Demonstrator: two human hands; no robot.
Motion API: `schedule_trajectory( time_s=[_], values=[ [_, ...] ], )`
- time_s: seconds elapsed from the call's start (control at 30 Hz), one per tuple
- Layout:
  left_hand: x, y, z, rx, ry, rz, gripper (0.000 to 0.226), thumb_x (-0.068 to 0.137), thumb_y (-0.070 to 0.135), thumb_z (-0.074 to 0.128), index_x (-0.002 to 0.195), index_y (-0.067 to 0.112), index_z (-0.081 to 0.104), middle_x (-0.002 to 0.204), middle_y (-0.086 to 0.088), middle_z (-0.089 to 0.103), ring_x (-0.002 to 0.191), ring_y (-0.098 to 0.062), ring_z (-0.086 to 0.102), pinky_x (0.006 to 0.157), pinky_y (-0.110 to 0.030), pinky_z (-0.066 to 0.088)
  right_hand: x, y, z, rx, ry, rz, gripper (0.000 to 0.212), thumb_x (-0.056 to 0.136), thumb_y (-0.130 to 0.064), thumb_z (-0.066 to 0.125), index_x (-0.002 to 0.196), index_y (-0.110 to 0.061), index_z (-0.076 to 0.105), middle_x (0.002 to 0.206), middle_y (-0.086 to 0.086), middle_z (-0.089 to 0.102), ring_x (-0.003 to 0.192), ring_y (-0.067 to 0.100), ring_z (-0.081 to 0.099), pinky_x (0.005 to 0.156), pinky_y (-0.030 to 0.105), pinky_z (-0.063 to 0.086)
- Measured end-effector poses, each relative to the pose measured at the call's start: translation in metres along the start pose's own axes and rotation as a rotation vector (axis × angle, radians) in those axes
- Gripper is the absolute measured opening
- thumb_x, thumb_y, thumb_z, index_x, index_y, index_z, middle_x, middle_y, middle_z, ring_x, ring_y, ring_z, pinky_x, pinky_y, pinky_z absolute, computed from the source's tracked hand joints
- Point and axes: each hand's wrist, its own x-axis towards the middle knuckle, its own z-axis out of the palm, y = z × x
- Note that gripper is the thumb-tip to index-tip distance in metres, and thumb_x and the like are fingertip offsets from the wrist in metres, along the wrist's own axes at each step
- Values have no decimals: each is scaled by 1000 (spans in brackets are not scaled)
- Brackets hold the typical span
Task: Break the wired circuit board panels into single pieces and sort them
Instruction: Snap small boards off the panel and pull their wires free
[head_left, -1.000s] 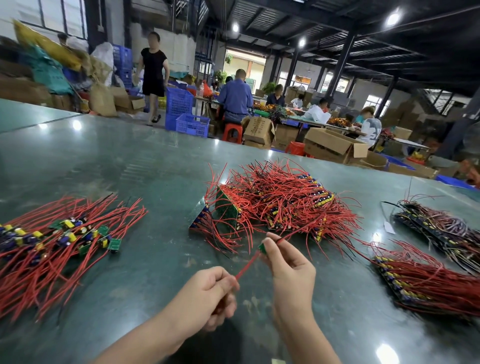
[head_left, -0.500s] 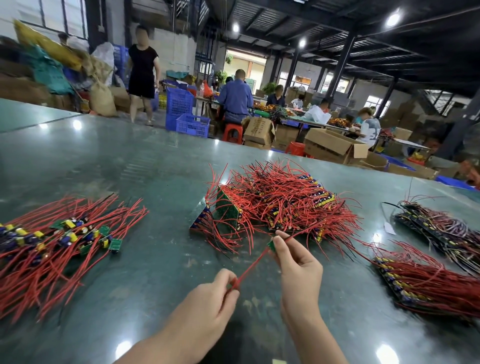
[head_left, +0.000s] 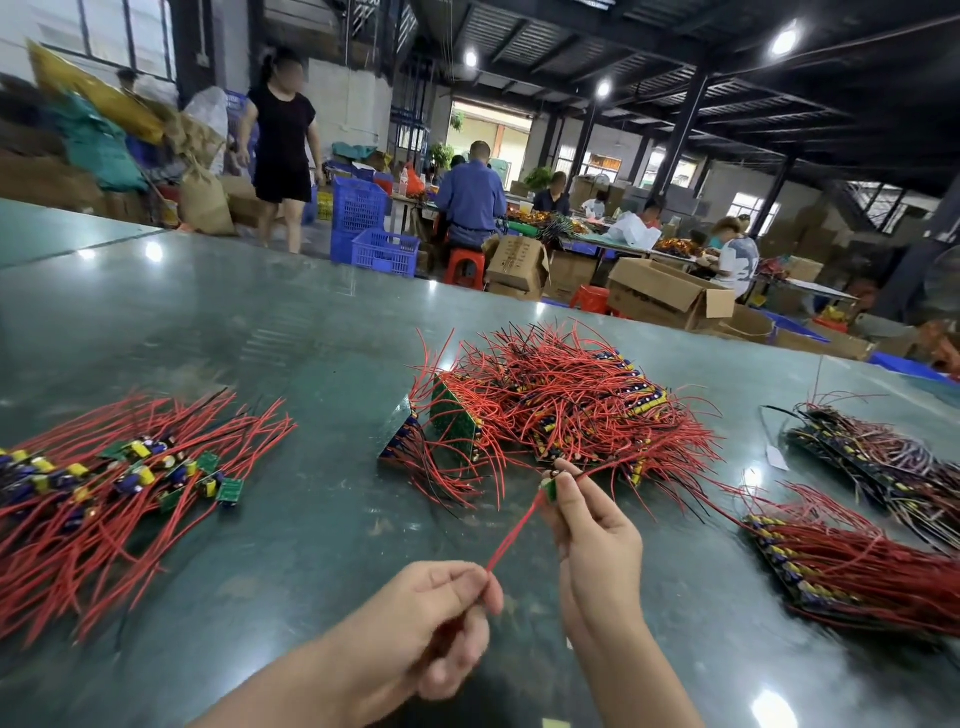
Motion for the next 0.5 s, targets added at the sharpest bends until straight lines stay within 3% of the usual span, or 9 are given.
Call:
schedule_trajectory(
  time_s=[0.07,0.13,0.33,0.43,0.5],
  values=[
    [-1,4,-3,-182,-77,-57,20,90,20,48,78,7,54,41,0,41,24,-3,28,31,-10,25,-1,0,2,43,-4,40,15,86,2,58,90,-5,71,74,1,72,66,5,67,62,13,53],
    [-2,5,-4,-177,-117,-80,19,90,22,48,78,7,53,40,1,40,24,-2,26,31,-9,24,-2,2,3,21,14,38,16,86,3,59,86,-7,72,74,0,72,66,5,67,62,13,53],
    [-1,-1,2,283,-108,-11,20,99,25,41,98,10,55,45,3,54,29,-5,39,32,-14,30,0,5,-2,-116,77,-68,14,84,-1,65,86,-11,73,74,-2,74,69,5,67,66,13,54],
    [-2,1,2,289,-152,-28,22,98,26,40,109,13,54,53,5,59,36,-5,49,37,-15,35,3,4,-4,-177,96,-123,18,83,-3,66,81,-18,75,77,-4,74,72,3,67,69,13,53],
    [-3,1,2,289,-105,-55,22,100,23,39,104,10,56,52,3,59,36,-6,49,36,-15,35,5,2,-5,-218,88,-162,21,83,-6,67,77,-23,77,79,-6,74,75,2,66,75,15,54]
  ],
)
